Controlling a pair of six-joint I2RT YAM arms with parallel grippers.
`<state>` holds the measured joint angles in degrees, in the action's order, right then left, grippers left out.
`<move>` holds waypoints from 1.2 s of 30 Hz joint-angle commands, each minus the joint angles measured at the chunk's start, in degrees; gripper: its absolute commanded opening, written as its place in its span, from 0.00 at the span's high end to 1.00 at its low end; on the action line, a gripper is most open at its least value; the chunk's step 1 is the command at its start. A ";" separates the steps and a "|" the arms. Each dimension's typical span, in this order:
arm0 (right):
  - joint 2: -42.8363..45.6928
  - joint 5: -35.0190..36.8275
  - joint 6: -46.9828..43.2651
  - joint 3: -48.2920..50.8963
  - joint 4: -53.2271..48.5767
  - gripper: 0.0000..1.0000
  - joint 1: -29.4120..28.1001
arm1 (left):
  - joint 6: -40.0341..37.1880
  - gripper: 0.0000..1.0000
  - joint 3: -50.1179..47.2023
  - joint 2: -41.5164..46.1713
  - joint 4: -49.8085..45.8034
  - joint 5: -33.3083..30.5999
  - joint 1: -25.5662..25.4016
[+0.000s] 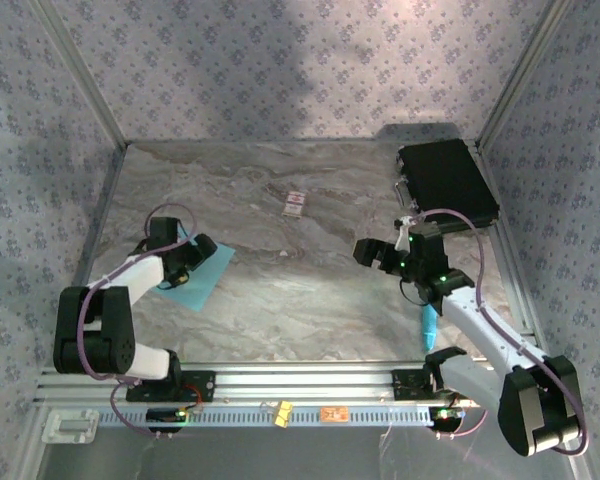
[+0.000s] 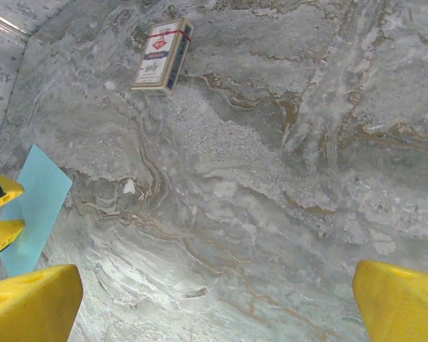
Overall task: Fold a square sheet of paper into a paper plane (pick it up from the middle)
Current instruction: Move the square sheet of paper to the center of the table.
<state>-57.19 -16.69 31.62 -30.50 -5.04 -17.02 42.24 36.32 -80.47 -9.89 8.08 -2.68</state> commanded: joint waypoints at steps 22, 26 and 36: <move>1.45 2.30 5.69 1.57 -1.85 0.01 -2.49 | 39.68 0.00 -1.27 2.47 3.30 -15.98 -37.99; 1.75 4.20 6.62 1.31 -2.31 0.01 -2.46 | 26.42 0.00 5.12 5.81 -8.12 -20.82 -37.35; 2.89 6.44 9.14 1.90 -0.11 0.01 -2.52 | -12.28 0.00 12.21 0.71 -13.00 8.47 -19.47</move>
<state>-55.48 -11.29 39.11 -28.34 -6.63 -19.18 43.51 46.72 -76.64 -17.65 5.23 -23.64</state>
